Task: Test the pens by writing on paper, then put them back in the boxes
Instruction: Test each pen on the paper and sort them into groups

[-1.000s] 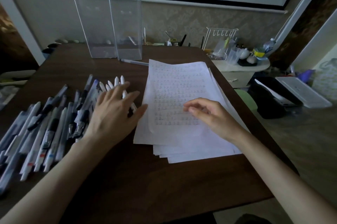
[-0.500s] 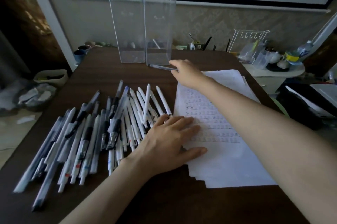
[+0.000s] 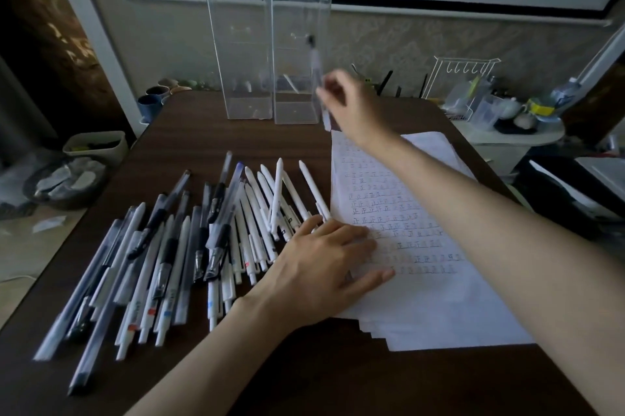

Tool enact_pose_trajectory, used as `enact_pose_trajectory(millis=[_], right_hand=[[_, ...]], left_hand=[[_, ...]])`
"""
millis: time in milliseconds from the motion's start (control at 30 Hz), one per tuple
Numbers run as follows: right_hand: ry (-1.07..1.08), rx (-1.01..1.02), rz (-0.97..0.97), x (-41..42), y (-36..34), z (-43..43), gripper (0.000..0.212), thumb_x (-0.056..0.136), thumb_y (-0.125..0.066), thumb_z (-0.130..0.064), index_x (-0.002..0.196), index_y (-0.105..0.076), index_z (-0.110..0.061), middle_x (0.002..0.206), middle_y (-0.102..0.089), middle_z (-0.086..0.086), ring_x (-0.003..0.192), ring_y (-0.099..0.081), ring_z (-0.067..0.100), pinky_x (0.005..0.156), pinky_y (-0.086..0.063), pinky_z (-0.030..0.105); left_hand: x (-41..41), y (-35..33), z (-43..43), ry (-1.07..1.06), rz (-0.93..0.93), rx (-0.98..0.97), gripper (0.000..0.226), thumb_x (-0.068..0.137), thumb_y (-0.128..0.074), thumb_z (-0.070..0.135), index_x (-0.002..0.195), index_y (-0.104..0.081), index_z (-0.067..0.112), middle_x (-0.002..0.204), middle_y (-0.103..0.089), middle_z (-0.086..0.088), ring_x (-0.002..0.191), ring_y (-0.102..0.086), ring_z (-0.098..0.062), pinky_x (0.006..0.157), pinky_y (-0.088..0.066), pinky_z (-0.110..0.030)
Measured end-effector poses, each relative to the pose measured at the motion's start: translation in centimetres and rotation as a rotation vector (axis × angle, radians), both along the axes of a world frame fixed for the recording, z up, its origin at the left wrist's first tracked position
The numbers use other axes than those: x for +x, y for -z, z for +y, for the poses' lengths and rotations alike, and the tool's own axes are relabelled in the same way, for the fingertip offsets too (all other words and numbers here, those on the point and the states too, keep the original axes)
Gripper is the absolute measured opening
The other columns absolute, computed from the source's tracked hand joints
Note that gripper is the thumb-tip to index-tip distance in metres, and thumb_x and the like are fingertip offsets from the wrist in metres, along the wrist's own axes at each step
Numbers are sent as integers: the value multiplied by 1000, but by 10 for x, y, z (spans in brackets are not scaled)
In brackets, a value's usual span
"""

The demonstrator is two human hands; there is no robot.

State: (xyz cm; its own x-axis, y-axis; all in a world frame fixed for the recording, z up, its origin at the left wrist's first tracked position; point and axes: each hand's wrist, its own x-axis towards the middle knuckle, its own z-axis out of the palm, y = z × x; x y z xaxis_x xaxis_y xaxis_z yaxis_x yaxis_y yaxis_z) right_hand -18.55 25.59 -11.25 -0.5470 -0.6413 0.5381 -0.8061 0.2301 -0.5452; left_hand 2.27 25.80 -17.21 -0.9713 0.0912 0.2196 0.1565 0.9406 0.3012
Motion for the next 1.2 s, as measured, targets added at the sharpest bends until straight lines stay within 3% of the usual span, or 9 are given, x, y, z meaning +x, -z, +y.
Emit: enact_pose_trajectory(millis=[100,167,233,400,500,600,767,967,1200], right_hand=[[-9,-163,-266,10,-17,40,10,93,-55,-12,91,-54,-2,85,-60,19,78,-59,27,74,-48,27],[6,-154,-409,24,-14,74,10,93,-56,-13,88,-55,-5,75,-54,8,68,-51,13,64,-44,19],[37,-101,-520,41,-2,110,13,93,-56,-16,84,-55,-7,67,-49,0,60,-45,8,58,-39,18],[-7,-137,-794,79,22,176,15,93,-54,-10,78,-58,-9,60,-63,1,57,-56,12,56,-42,26],[-72,-179,-848,92,33,193,9,90,-56,-12,88,-62,-6,72,-71,7,68,-59,14,60,-44,23],[-130,-213,-896,97,44,204,18,82,-60,-22,92,-66,-9,82,-73,9,74,-57,14,66,-44,23],[-181,-186,-867,98,46,206,20,81,-60,-23,95,-65,-11,82,-72,6,71,-55,9,65,-43,22],[-264,-157,-838,99,47,205,11,85,-60,-18,93,-66,-13,78,-69,4,77,-61,14,67,-47,19],[-265,-108,-785,101,45,204,14,77,-64,-17,90,-69,-16,81,-68,-14,78,-61,0,70,-47,12]], left_hand=[[-2,3,-1,-27,85,21,50,94,-32,51,112,-66,19,120,-62,3,113,-55,-14,101,-38,-38],[-4,4,-2,-68,129,32,49,93,-32,49,109,-67,18,116,-64,3,109,-57,-14,100,-39,-37],[-4,2,-1,-123,174,29,49,92,-34,51,108,-67,18,113,-65,4,106,-58,-15,99,-36,-33],[-1,-3,7,-164,229,35,56,87,-37,60,108,-66,17,108,-66,3,101,-59,-17,90,-35,-28],[0,-2,15,-114,225,25,53,86,-41,58,108,-66,16,104,-67,2,97,-60,-17,86,-40,-30],[-1,2,22,-80,218,18,44,87,-44,47,104,-67,13,93,-68,1,86,-62,-19,77,-47,-31],[-1,3,18,-84,255,48,29,86,-54,36,94,-67,11,80,-65,3,73,-60,-18,67,-42,-25],[-1,4,20,-12,226,96,37,91,-41,38,99,-64,10,84,-63,2,78,-58,-18,69,-46,-28],[1,3,22,46,237,245,40,92,-42,35,119,-55,8,102,-61,-1,91,-60,-12,76,-53,-33]])
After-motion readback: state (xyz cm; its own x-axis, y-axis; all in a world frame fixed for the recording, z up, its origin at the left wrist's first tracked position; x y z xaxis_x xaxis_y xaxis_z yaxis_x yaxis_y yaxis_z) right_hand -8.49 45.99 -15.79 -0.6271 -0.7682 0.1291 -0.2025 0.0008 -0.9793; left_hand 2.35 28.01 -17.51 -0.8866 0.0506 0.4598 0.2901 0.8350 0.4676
